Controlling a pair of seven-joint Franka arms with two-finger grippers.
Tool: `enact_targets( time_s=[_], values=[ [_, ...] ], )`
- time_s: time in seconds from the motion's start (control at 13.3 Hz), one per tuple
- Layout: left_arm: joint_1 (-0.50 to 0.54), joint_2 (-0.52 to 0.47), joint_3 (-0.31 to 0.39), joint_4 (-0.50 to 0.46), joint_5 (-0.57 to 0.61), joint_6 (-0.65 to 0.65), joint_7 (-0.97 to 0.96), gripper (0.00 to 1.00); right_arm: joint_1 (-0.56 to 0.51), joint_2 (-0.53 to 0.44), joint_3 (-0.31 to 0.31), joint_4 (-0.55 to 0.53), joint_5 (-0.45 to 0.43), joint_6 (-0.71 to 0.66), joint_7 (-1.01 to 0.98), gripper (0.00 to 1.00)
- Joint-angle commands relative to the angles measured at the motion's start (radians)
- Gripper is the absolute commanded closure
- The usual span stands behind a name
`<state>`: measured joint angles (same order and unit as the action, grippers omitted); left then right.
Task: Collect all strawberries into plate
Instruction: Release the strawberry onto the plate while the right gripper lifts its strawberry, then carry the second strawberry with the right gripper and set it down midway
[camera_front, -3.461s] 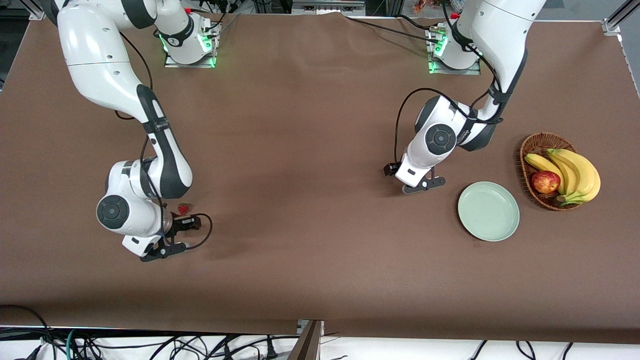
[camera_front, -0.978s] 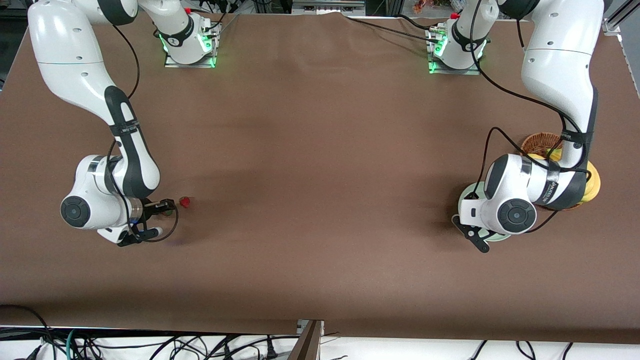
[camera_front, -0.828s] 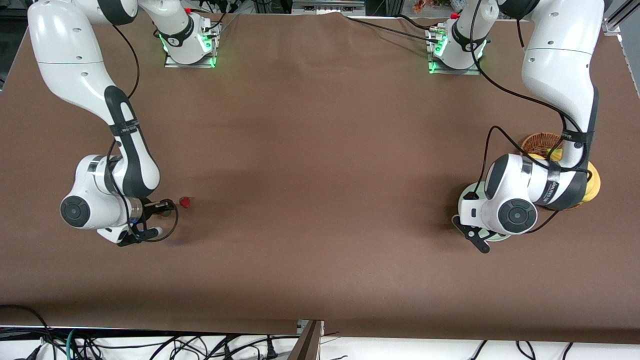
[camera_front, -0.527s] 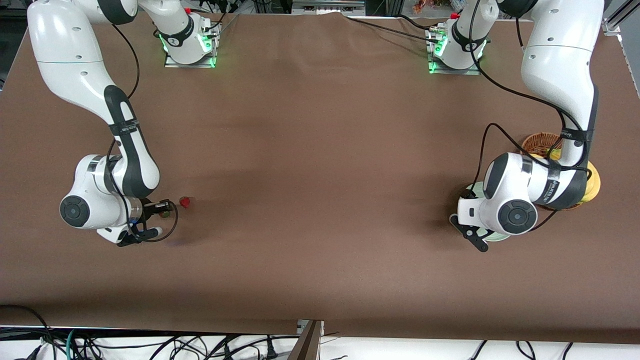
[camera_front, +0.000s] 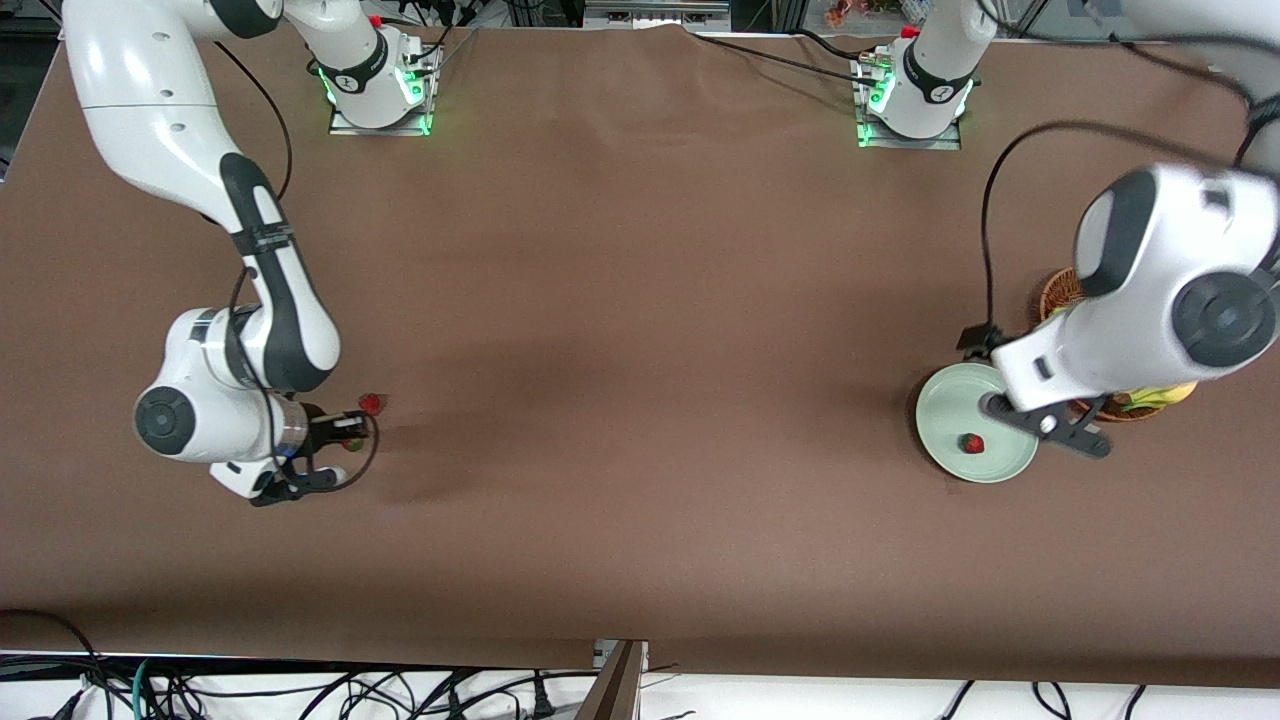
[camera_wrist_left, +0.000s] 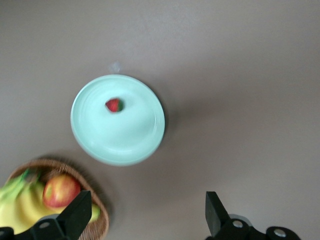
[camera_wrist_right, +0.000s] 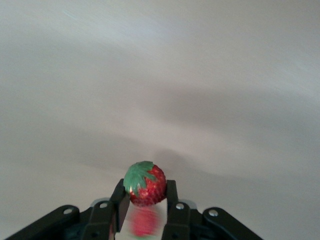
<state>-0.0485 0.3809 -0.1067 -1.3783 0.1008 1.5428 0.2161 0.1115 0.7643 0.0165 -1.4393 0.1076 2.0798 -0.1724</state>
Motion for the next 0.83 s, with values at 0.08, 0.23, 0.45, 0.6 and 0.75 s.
enact_targets(
  time_s=[0.08, 0.23, 0.45, 0.6, 0.75],
  values=[
    [0.006, -0.071, 0.013, 0.154, -0.015, -0.089, -0.026, 0.0, 0.167, -0.01, 0.017, 0.033, 0.011, -0.011, 0.346, 0.89],
    [0.006, -0.068, 0.013, 0.153, -0.001, -0.089, -0.043, 0.0, 0.261, -0.026, 0.051, 0.034, 0.012, -0.011, 0.608, 0.88],
    [-0.005, -0.066, 0.01, 0.156, -0.016, -0.086, -0.081, 0.0, 0.457, 0.027, 0.071, 0.072, 0.009, 0.108, 1.05, 0.88],
    [-0.005, -0.066, 0.009, 0.156, -0.02, -0.084, -0.115, 0.0, 0.557, 0.076, 0.071, 0.103, 0.007, 0.231, 1.256, 0.84],
    [-0.008, -0.065, 0.007, 0.156, -0.02, -0.084, -0.141, 0.0, 0.623, 0.11, 0.071, 0.108, 0.007, 0.342, 1.364, 0.75]
  ],
)
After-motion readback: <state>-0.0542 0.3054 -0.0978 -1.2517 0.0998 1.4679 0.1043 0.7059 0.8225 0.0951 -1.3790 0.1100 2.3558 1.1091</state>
